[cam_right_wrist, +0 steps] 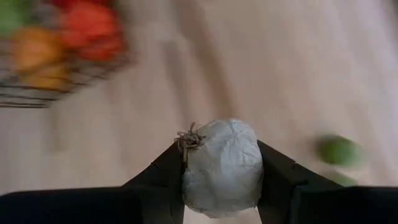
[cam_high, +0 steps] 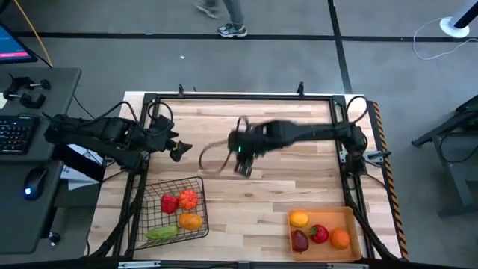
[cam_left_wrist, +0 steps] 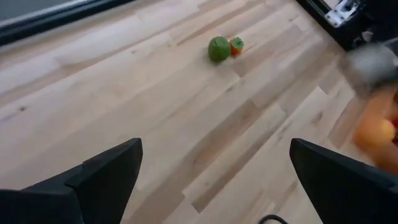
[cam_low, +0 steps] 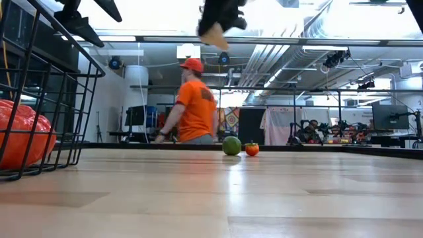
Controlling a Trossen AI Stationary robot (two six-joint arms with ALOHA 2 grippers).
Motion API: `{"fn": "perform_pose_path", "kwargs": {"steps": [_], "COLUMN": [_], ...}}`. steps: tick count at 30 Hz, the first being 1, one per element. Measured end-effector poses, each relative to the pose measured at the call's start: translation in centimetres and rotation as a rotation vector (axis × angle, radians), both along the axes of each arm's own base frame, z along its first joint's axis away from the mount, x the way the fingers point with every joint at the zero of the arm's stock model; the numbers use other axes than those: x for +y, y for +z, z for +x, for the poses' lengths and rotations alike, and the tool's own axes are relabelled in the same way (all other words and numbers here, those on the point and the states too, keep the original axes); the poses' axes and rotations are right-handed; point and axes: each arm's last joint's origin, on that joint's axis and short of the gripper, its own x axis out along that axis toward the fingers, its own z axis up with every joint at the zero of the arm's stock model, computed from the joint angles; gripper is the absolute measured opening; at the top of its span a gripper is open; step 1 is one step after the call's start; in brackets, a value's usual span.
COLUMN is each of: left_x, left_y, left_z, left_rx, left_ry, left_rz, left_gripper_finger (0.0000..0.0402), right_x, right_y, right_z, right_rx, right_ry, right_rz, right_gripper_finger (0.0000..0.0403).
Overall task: Sort produce into baskets
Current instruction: Put the white garlic into the black wire basket
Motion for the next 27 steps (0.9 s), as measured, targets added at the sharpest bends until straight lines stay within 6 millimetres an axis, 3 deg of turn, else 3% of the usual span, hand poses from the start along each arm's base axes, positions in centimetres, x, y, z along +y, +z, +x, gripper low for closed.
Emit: {"fn": "perform_pose_path", "kwargs": {"steps": [6,15,21,27], "left_x": [0.7,1.4,1.5,1.7], "left_y": [0.0,0.2,0.4,0.4], "left_z": [0.0,0.3,0.4,0.4], "left_rx": [0.036,0.022,-0.025,-0.052], "left_ry": [-0.020,0.011,0.064,0.119], "left_rz": [0.057,0.091,0.070,0.046], "left_gripper_finger": [0.0395,0.0395,0.0395,0.0395], "right_x": [3.8,4.0,7.6,9.7], "right_y": [-3.3,-5.6,-7.3,-8.4], "right_z": [2.9,7.9,10.1,12.6], "right_rx": [-0.272,-0.842,-0.867,-0.831], "right_ry": [0.180,0.236,0.357,0.375], "right_rz": [0.197,0.415,0.432,0.437], "right_gripper_finger": [0.0126,0.0126,0.0148,0.0238]}}
